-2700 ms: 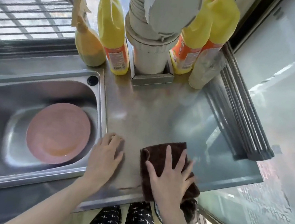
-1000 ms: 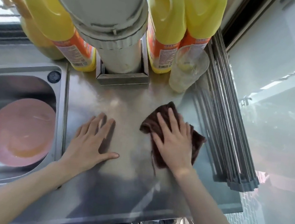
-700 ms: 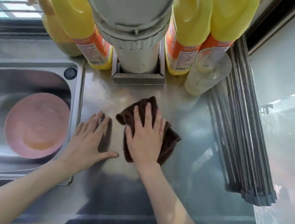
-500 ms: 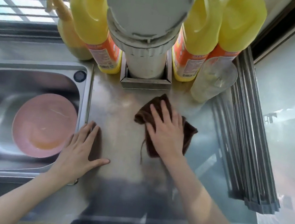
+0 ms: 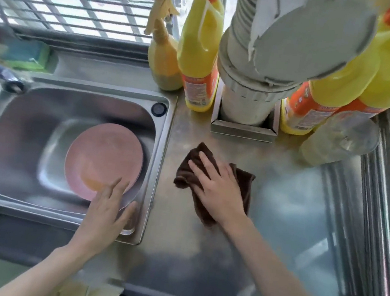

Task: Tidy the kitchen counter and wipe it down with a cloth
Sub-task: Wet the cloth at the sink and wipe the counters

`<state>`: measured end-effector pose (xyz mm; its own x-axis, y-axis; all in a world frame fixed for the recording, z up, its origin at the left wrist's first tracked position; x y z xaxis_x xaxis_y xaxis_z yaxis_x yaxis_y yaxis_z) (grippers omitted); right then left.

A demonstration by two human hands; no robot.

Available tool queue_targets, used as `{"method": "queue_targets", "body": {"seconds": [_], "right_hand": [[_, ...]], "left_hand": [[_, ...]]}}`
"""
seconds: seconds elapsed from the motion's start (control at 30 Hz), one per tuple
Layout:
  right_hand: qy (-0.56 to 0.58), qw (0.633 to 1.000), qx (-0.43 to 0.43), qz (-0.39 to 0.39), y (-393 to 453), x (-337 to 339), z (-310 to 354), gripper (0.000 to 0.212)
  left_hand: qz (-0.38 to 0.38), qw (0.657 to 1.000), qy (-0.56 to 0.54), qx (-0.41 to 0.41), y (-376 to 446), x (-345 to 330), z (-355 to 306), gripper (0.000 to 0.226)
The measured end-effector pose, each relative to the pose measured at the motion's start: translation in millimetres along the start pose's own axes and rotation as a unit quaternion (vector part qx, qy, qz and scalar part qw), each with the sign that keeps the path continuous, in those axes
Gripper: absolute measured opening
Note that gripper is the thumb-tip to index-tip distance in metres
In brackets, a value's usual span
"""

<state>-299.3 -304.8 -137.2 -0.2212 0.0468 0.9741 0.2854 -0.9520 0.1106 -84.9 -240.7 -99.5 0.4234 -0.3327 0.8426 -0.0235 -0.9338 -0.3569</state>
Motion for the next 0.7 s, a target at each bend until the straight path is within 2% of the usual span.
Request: {"method": "queue_targets", "body": {"seconds": [0.1, 0.17, 0.27, 0.37, 0.43, 0.57, 0.63, 0.7], "right_hand": [[-0.004, 0.990, -0.142, -0.018, 26, 7, -29, 0.047], [0.047, 0.980, -0.190, -0.034, 34, 4, -3, 0.047], [0.065, 0.996, -0.043, -0.038, 27, -4, 51, 0.044], [0.062, 0.996, 0.059, -0.023, 29, -6, 43, 0.041], [0.039, 0.998, 0.036, -0.017, 50, -7, 25, 0.043], [0.103, 0.988, -0.119, 0.000, 83, -5, 22, 0.043], [0.119, 0.986, -0.120, -0.005, 64, -8, 44, 0.040], [0.104, 0.993, -0.064, -0.003, 19, -7, 64, 0.040]], "left_hand": [[-0.011, 1.000, -0.021, 0.000, 4, 5, 6, 0.052], [-0.016, 0.999, -0.034, -0.001, 4, 5, 8, 0.051], [-0.017, 0.999, -0.045, -0.003, 0, 3, 12, 0.051], [-0.018, 0.998, -0.052, 0.002, -6, 4, 20, 0.053], [-0.018, 0.998, -0.065, 0.004, -10, 6, 23, 0.053], [-0.024, 0.997, -0.072, -0.017, -18, 7, 23, 0.051], [-0.020, 0.997, -0.067, -0.024, -22, 5, 24, 0.051], [-0.014, 0.997, -0.064, -0.032, -29, 1, 25, 0.051]]}}
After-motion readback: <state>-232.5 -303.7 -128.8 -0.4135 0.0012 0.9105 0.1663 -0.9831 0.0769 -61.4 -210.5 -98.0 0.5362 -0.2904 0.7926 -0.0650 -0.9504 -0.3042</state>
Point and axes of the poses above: each hand's wrist, its own y-axis towards the middle knuckle, its own x-axis out of the back of the hand, z = x × y, the point moved 7 cm from there along y, towards the middle knuckle, and after that the axes turned 4 degrees about -x, right-handed, at the moved point
